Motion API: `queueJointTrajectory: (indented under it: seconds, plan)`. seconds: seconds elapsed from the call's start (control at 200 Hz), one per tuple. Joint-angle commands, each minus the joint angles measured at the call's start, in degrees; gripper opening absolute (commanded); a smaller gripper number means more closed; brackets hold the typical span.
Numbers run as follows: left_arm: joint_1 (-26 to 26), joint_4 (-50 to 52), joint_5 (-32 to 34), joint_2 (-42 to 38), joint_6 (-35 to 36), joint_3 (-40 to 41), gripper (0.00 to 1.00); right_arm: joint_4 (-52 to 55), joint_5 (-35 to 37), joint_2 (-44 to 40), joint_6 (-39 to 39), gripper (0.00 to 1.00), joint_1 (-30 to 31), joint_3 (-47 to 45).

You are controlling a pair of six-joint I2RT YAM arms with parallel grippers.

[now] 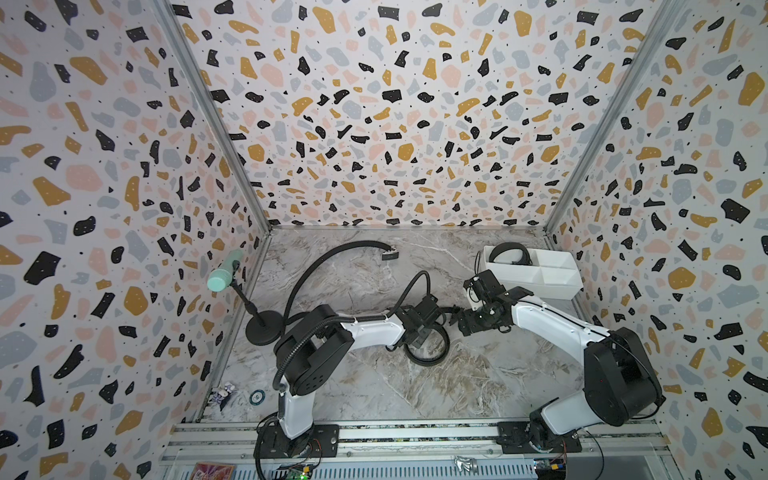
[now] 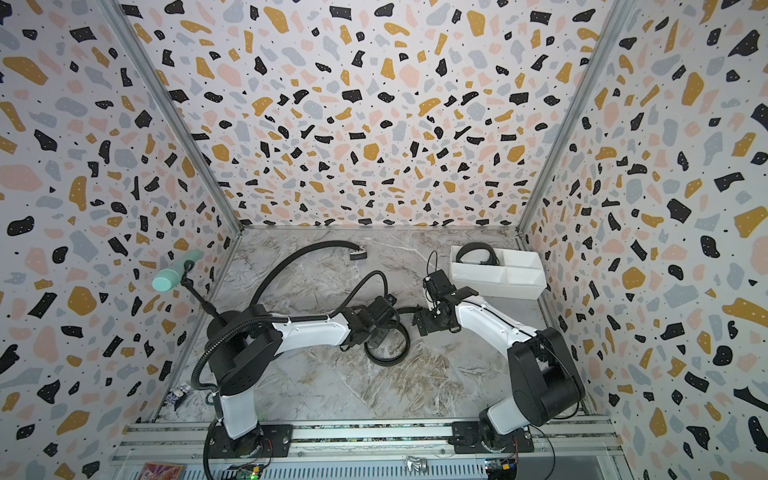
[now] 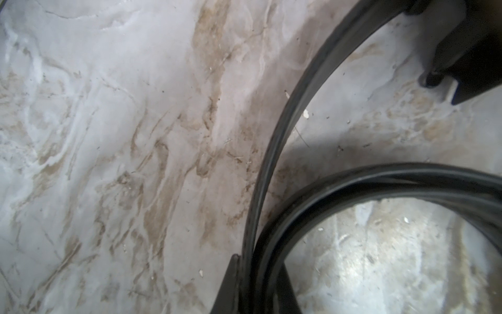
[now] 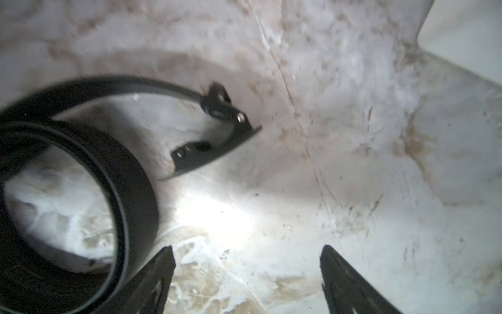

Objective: Place the belts into the storage roll
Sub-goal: Roll the belt at the center of the board.

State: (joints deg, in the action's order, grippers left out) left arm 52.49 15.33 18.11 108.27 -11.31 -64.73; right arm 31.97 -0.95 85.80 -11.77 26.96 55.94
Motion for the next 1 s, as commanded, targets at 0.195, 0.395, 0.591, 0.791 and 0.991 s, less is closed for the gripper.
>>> queueJointTrajectory:
  seconds: [0.195,0.395,0.591,0.791,0.991]
  plan:
    - [-0.5,2.7,1.7,0.4,0.9,0.0,0.00,-6.1,-1.6,10.9,-1.5,0.86,-1.6,7.2]
    - [-0.7,3.2,3.4,0.3,1.0,0.0,0.00,-3.6,4.6,10.3,-1.5,0.82,-2.4,4.3]
    - [-1.7,3.3,3.5,1.3,1.7,-0.7,0.00,-0.5,3.8,5.4,-1.6,0.80,-3.2,0.0]
    - [-1.9,3.7,3.6,2.0,2.3,-2.0,0.00,0.1,3.4,5.1,0.1,0.81,-3.2,1.7]
    - [-2.0,3.6,3.6,2.0,2.1,-1.6,0.00,-2.8,0.4,7.4,0.9,0.82,-2.4,4.9]
